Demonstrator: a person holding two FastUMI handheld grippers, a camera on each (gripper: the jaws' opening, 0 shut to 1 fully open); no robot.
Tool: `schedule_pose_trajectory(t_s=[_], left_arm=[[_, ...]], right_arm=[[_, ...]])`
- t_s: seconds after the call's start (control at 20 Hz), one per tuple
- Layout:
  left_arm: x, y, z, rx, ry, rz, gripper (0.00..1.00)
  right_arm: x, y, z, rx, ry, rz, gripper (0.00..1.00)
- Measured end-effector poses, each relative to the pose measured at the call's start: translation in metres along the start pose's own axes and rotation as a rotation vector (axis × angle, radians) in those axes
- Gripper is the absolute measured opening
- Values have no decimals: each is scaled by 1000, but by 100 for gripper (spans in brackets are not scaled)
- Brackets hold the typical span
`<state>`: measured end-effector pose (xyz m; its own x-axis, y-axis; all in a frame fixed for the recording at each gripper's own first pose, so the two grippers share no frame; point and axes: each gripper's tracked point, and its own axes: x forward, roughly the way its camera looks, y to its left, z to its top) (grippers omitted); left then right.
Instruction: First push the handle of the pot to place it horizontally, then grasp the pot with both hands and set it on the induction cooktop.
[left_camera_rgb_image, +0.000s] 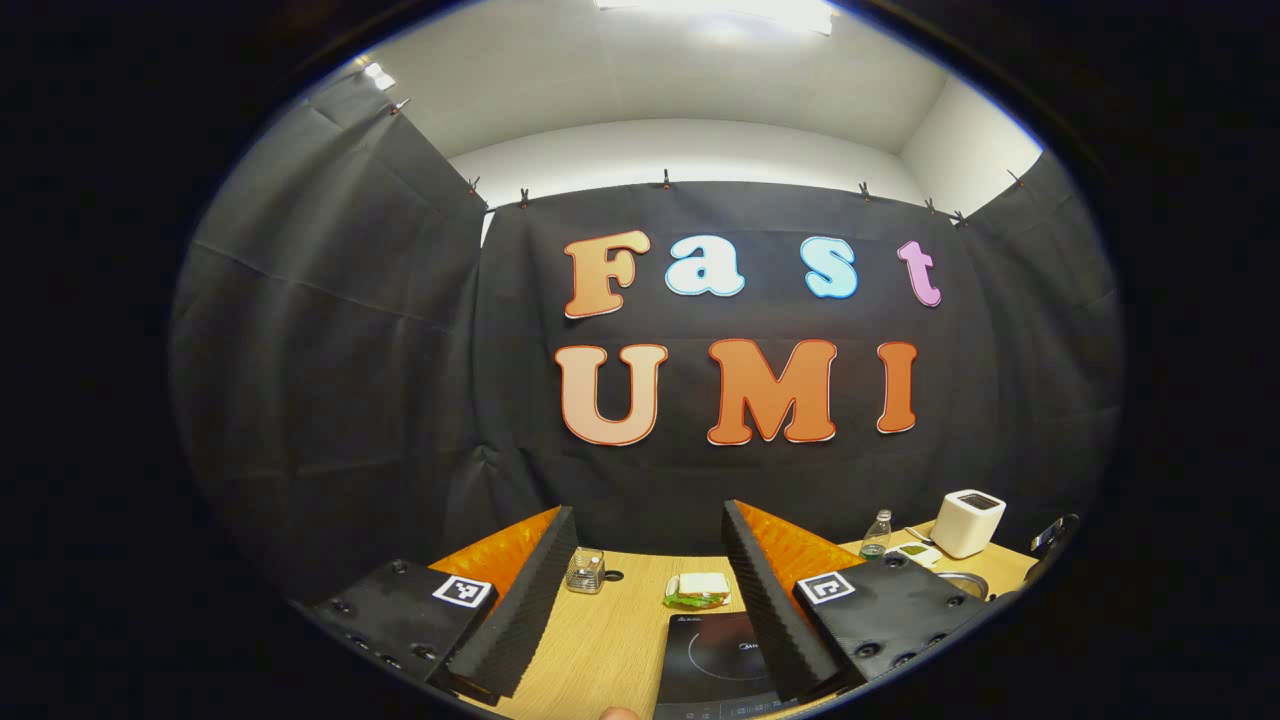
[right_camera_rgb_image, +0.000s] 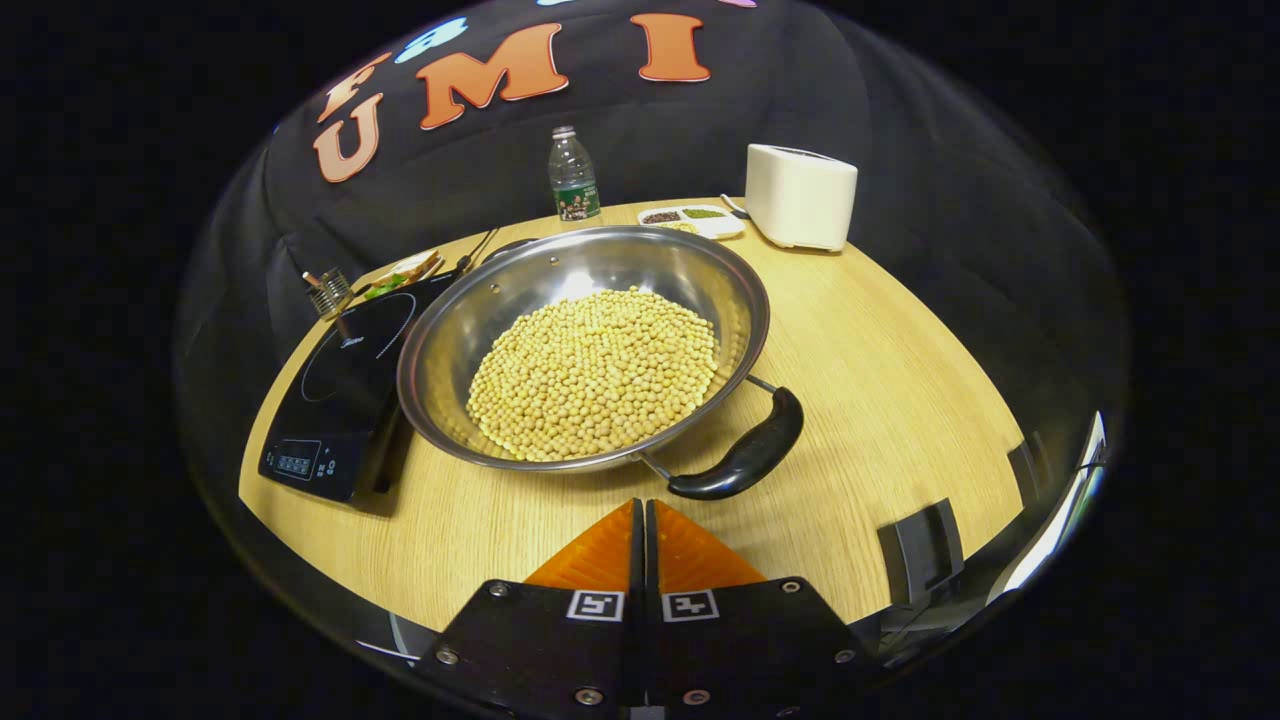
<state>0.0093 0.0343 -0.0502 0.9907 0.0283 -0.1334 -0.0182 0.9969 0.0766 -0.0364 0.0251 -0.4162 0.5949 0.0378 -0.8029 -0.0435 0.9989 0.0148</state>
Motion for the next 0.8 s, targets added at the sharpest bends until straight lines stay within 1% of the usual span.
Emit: schedule_pose_trajectory(t_s=[0.15, 0.3, 0.8], left_arm=[[-2, 0, -1, 5, 0, 2, 98], [-2, -1, 0, 5, -1, 1, 99], [1, -3, -4, 10, 12, -1, 98]], right_arm=[[3, -12, 7, 11, -23, -41, 0], [6, -15, 8, 60, -15, -30, 0], [26, -56, 17, 155, -17, -95, 0]])
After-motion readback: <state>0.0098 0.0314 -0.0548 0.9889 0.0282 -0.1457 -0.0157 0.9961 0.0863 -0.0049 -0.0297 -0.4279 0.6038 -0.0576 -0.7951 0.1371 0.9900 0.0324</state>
